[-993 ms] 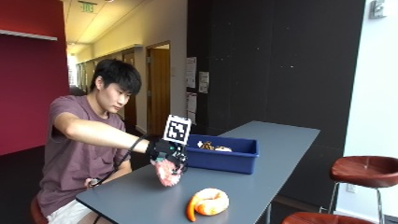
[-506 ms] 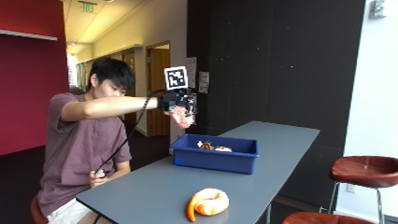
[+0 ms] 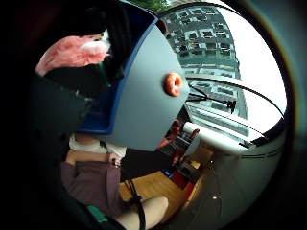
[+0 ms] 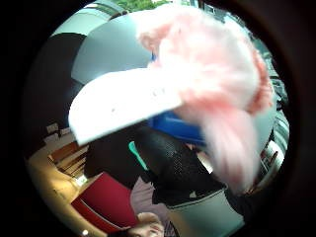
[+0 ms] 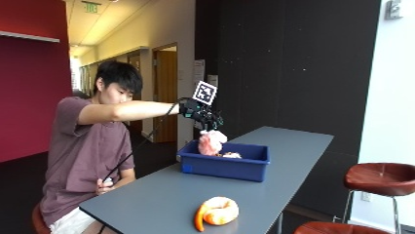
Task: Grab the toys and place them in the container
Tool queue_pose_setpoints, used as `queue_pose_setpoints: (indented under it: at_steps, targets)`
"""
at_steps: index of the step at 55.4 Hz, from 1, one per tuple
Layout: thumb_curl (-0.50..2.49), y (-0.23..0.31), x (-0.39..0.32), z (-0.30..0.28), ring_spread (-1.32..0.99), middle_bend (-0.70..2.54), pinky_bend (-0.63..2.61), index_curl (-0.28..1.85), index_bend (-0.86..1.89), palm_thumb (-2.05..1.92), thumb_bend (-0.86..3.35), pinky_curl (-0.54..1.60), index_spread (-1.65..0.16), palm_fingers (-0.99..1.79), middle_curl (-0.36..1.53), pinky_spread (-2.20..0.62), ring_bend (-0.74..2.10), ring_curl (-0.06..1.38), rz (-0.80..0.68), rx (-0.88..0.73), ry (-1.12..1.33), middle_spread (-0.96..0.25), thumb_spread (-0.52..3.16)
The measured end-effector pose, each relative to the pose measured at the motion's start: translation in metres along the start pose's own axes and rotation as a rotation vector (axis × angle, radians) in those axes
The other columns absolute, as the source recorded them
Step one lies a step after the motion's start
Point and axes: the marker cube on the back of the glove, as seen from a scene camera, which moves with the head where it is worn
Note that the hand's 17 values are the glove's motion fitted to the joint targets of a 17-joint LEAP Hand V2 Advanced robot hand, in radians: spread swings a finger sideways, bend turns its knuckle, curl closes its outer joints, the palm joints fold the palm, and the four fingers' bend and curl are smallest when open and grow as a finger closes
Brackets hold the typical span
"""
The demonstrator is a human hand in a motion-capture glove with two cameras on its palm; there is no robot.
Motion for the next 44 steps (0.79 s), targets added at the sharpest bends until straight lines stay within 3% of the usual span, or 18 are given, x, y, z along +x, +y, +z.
queue_pose_setpoints:
  at_steps: [4, 10, 14, 17, 30, 44]
  targets:
    - [0.53, -0.004, 0.019, -0.001, -0.08, 0.29, 1.43, 0.55, 0.01, -0.18, -0.14, 0.60, -0.22, -0.33, 0.48, -0.10, 0.95, 0.46, 0.175, 0.018, 0.010, -0.05, 1.03]
    - [0.42, 0.003, 0.044, -0.014, -0.02, 0.23, 1.33, 0.44, 0.04, -0.22, -0.15, 0.55, -0.24, -0.32, 0.45, -0.04, 0.83, 0.42, 0.109, 0.162, -0.025, 0.00, 1.04]
    - [0.36, 0.002, 0.078, -0.022, 0.01, 0.21, 1.26, 0.39, 0.06, -0.22, -0.15, 0.51, -0.24, -0.28, 0.44, 0.00, 0.76, 0.39, 0.320, 0.215, -0.041, 0.02, 1.05]
    - [0.32, 0.007, 0.105, -0.025, 0.02, 0.20, 1.19, 0.37, 0.08, -0.22, -0.14, 0.48, -0.25, -0.26, 0.44, 0.01, 0.70, 0.37, 0.385, 0.229, -0.048, 0.02, 1.06]
    - [0.20, 0.027, 0.218, -0.009, 0.04, 0.18, 1.03, 0.28, 0.07, -0.20, -0.13, 0.40, -0.24, -0.22, 0.42, 0.03, 0.53, 0.31, 0.521, 0.209, 0.003, 0.01, 1.10]
    - [0.15, 0.014, 0.312, 0.042, 0.04, 0.15, 0.90, 0.22, 0.07, -0.15, -0.10, 0.35, -0.22, -0.26, 0.38, 0.04, 0.40, 0.28, 0.569, 0.112, -0.094, 0.03, 1.13]
